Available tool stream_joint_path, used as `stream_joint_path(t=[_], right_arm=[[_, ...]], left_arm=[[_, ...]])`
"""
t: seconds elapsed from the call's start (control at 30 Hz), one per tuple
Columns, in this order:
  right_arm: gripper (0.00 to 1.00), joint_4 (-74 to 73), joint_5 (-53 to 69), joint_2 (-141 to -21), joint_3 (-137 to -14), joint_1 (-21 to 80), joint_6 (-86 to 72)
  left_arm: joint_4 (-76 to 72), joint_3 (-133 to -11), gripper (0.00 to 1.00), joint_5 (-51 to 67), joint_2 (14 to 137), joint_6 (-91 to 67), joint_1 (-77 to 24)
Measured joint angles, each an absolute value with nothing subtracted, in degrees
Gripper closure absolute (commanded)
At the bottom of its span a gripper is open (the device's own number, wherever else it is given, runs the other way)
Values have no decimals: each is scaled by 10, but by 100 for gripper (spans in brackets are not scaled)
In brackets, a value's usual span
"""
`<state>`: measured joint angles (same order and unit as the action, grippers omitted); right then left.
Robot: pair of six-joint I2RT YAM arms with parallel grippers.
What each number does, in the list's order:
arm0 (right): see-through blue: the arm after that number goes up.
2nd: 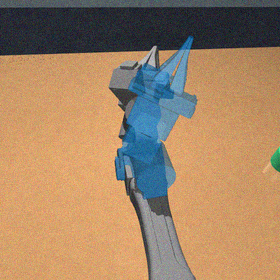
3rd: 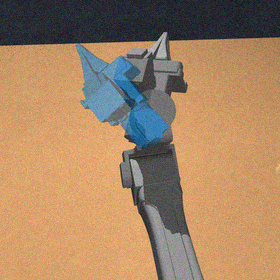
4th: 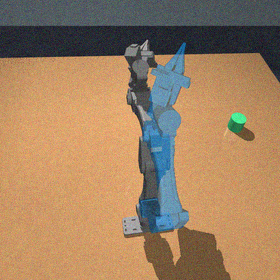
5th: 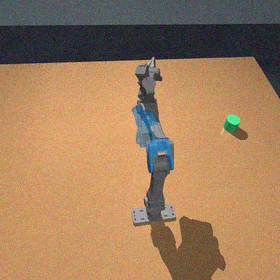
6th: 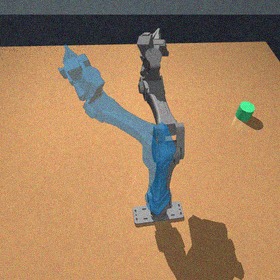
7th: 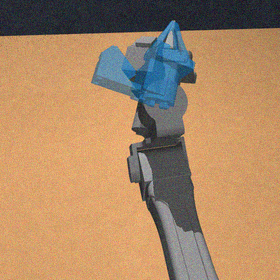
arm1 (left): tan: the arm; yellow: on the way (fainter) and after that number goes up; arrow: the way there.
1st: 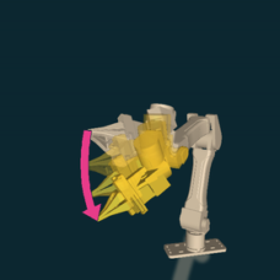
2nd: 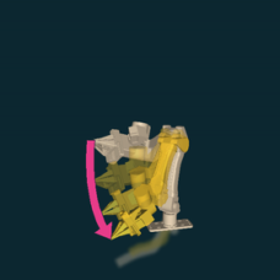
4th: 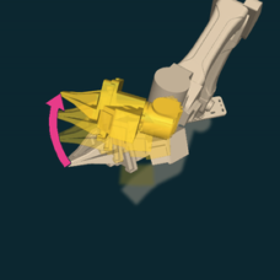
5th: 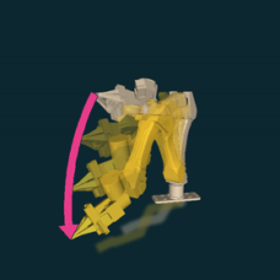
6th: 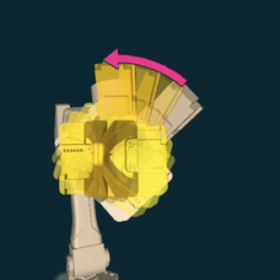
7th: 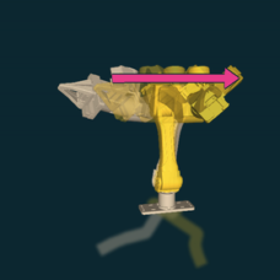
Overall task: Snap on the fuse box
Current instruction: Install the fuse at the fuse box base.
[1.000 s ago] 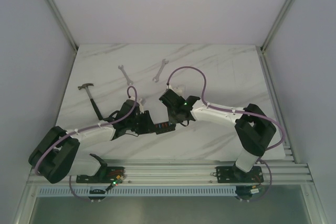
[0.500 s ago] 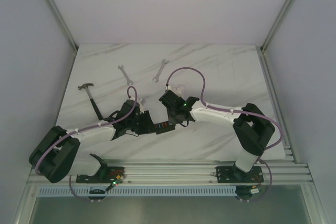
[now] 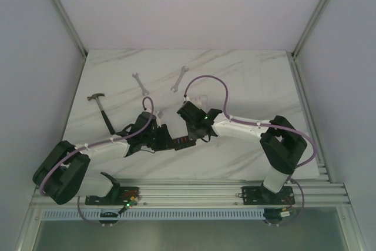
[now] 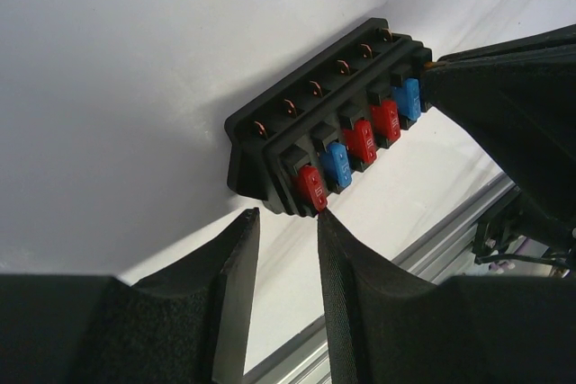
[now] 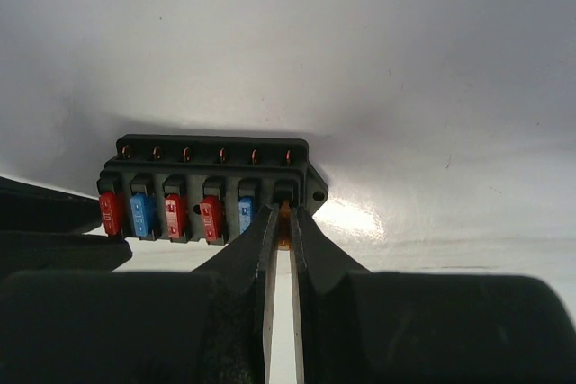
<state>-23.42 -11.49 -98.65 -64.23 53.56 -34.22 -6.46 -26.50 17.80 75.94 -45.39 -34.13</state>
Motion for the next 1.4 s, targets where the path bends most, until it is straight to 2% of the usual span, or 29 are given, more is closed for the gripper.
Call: stream_joint_path(t=[1.4], right_arm=[[100, -255, -127, -1021, -672, 539, -336]], left_arm=[[-77, -265, 66, 182, 771, -467, -341]])
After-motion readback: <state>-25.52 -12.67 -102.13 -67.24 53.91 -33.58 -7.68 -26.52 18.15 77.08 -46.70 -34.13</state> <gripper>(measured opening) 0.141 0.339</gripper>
